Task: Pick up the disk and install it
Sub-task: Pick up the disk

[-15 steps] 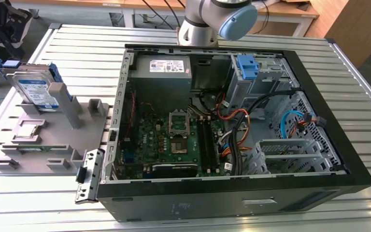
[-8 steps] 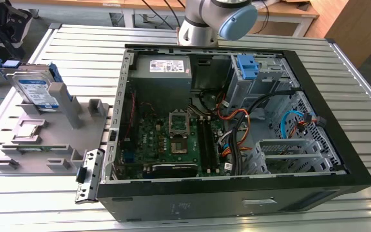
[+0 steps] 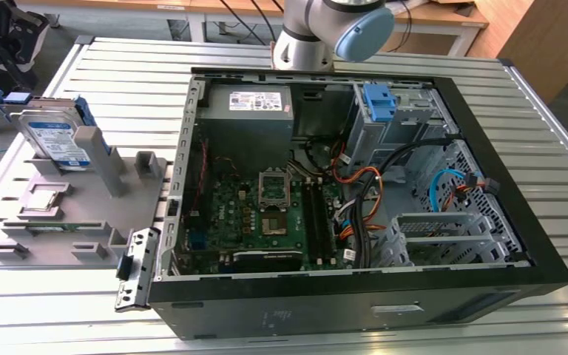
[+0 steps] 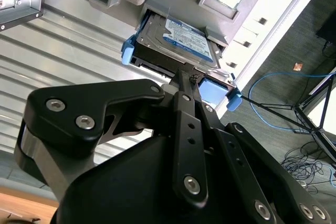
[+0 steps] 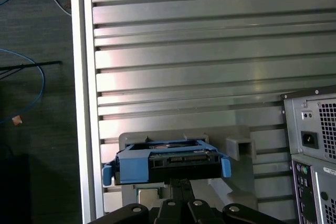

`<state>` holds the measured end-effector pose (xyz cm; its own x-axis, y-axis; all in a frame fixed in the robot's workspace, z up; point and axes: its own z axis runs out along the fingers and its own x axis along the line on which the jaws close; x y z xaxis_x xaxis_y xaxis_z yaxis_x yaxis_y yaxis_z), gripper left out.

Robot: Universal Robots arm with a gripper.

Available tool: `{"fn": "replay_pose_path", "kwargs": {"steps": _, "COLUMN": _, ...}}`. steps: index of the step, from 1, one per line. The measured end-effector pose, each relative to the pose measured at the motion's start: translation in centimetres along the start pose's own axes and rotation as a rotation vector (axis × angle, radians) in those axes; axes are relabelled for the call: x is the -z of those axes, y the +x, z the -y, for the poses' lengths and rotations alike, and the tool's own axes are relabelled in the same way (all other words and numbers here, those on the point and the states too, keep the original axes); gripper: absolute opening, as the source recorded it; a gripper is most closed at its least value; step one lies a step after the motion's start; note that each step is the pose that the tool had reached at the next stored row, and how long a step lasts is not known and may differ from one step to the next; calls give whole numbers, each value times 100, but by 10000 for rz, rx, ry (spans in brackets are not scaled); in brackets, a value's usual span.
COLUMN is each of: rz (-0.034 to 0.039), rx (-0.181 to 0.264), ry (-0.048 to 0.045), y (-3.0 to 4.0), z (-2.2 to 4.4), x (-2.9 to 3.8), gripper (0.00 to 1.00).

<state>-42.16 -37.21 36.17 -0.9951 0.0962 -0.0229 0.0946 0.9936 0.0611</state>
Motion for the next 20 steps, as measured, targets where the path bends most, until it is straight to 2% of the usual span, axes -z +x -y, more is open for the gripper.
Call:
{"fn": "replay_pose_path", "kwargs": {"steps": 7, "rz": 0, "rx": 3, "ry": 0, "y": 0, "z": 0, "x": 2, "gripper": 11}}
{"fn": "replay_pose_path", "kwargs": {"steps": 10, "rz": -11, "rx": 135, "ry": -7, "y": 0, "z": 0, "x": 1, "gripper": 11}}
{"fn": "replay_pose_path", "kwargs": {"steps": 14, "rz": -41, "rx": 652, "ry": -23, "y": 0, "z": 0, "x": -4, "gripper": 11}}
{"fn": "replay_pose_path", "kwargs": {"steps": 20, "rz": -104, "rx": 1697, "ry": -47, "y": 0, "z": 1, "x": -9, "gripper": 11}}
